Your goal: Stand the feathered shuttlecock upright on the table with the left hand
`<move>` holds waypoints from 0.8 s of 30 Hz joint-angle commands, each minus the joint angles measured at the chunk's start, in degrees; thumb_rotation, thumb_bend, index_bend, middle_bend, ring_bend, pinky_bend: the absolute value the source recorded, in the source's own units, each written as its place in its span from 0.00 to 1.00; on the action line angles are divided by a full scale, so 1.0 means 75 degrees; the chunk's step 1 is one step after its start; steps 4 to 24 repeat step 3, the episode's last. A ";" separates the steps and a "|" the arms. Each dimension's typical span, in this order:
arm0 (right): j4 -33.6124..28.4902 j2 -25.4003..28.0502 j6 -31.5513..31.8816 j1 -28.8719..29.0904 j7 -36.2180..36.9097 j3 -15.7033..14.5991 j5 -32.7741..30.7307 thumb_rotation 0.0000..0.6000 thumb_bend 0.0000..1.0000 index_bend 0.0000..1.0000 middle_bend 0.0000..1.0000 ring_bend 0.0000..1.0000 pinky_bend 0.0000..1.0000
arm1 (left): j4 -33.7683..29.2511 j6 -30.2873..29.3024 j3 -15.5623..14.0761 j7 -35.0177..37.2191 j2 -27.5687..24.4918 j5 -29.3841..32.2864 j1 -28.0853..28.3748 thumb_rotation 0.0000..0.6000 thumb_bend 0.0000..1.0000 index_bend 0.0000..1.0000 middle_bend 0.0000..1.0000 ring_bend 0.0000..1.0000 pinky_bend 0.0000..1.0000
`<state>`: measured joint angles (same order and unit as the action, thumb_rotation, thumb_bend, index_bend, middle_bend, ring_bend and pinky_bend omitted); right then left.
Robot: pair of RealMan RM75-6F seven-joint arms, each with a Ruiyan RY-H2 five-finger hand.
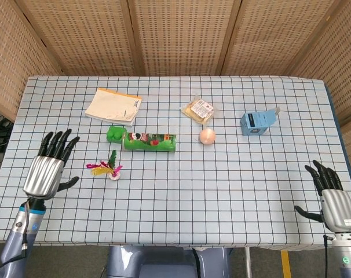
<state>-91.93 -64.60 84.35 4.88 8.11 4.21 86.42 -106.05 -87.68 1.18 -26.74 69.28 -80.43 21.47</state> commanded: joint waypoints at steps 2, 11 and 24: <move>0.0141 -0.0113 0.0293 -0.0040 -0.0858 0.0062 0.0080 1.00 0.09 0.13 0.00 0.00 0.00 | 0.0947 -0.0712 -0.0424 0.0332 0.0173 -0.0333 -0.0790 1.00 0.10 0.07 0.00 0.00 0.00; 0.0152 -0.0172 0.0393 -0.0062 -0.1035 0.0087 0.0092 1.00 0.09 0.13 0.00 0.00 0.00 | 0.1150 -0.0842 -0.0481 0.0349 0.0244 -0.0381 -0.0930 1.00 0.10 0.06 0.00 0.00 0.00; 0.0152 -0.0172 0.0393 -0.0062 -0.1035 0.0087 0.0092 1.00 0.09 0.13 0.00 0.00 0.00 | 0.1150 -0.0842 -0.0481 0.0349 0.0244 -0.0381 -0.0930 1.00 0.10 0.06 0.00 0.00 0.00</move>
